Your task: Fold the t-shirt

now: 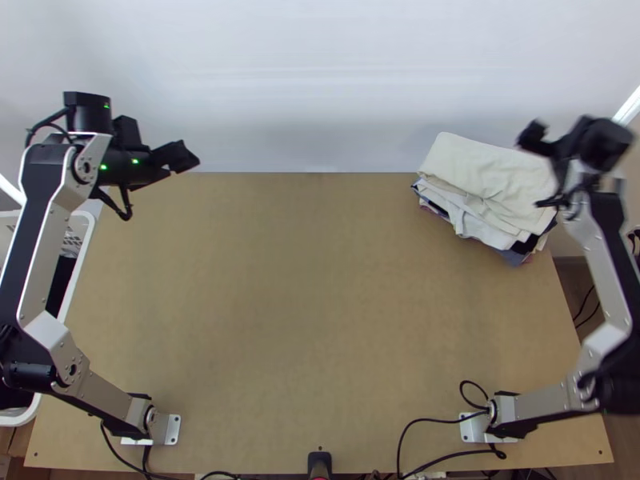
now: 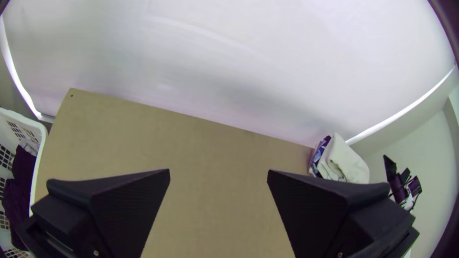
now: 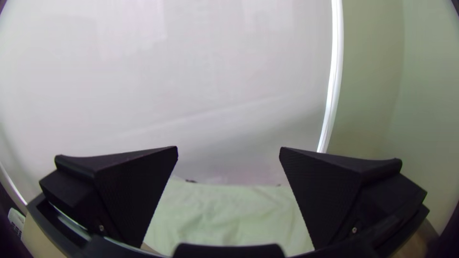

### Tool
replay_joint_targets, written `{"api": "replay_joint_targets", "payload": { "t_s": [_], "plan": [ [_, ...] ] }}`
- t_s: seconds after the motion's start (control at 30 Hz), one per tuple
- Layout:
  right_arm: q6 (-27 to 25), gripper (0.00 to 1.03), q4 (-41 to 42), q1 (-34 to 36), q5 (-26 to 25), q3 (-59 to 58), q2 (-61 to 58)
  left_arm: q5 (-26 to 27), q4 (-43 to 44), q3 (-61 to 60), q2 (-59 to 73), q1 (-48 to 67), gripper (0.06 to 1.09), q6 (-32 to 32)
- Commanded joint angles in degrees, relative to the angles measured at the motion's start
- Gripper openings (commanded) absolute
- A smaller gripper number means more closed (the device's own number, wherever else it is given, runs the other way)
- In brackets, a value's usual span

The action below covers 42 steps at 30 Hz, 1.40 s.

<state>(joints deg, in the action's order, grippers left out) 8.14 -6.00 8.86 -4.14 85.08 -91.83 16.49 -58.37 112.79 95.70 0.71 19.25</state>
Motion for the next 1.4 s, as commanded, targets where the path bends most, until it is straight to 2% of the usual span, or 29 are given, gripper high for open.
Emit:
{"api": "replay_joint_targets", "payload": {
  "t_s": [0.0, 0.17, 0.33, 0.53, 0.8, 0.97, 1.17, 1.37],
  "plan": [
    [-1.3, 0.99, 1.2, 1.1, -1.3, -2.5, -7.7, 0.6, 0.6, 3.1, -2.3, -2.9, 1.05, -0.6],
    [-1.3, 0.99, 8.7, 4.1, -3.7, -5.4, -16.4, 0.5, 0.7, 6.3, -2.9, -8.1, 1.05, -1.1],
    [0.8, 0.99, 9.4, 6.3, -9.3, -5.7, -23.0, 0.6, -0.3, 5.2, -4.1, -10.7, 1.05, -1.8],
    [3.5, 0.99, 9.4, 6.2, -9.5, -5.2, -17.0, 0.6, -0.3, 3.9, -6.1, -12.7, 1.05, -2.0],
    [3.0, 0.99, 8.4, 2.5, -9.5, -0.1, -9.4, 0.6, -0.3, 3.6, -8.2, -15.6, 1.05, -3.1],
    [-0.1, 0.99, 10.5, -3.1, -9.7, 2.3, -12.3, 0.6, -0.3, 2.7, -9.3, -16.8, 1.05, -3.1],
    [-5.0, 0.99, 13.9, -8.8, -13.0, 6.9, -20.0, 0.6, -0.2, 2.2, -10.7, -17.7, 1.05, -3.2],
    [-16.0, 0.99, 16.4, -11.0, -18.0, 6.8, -27.1, 0.5, 0.4, 2.4, -12.2, -19.9, 1.05, -4.4]
  ]
}}
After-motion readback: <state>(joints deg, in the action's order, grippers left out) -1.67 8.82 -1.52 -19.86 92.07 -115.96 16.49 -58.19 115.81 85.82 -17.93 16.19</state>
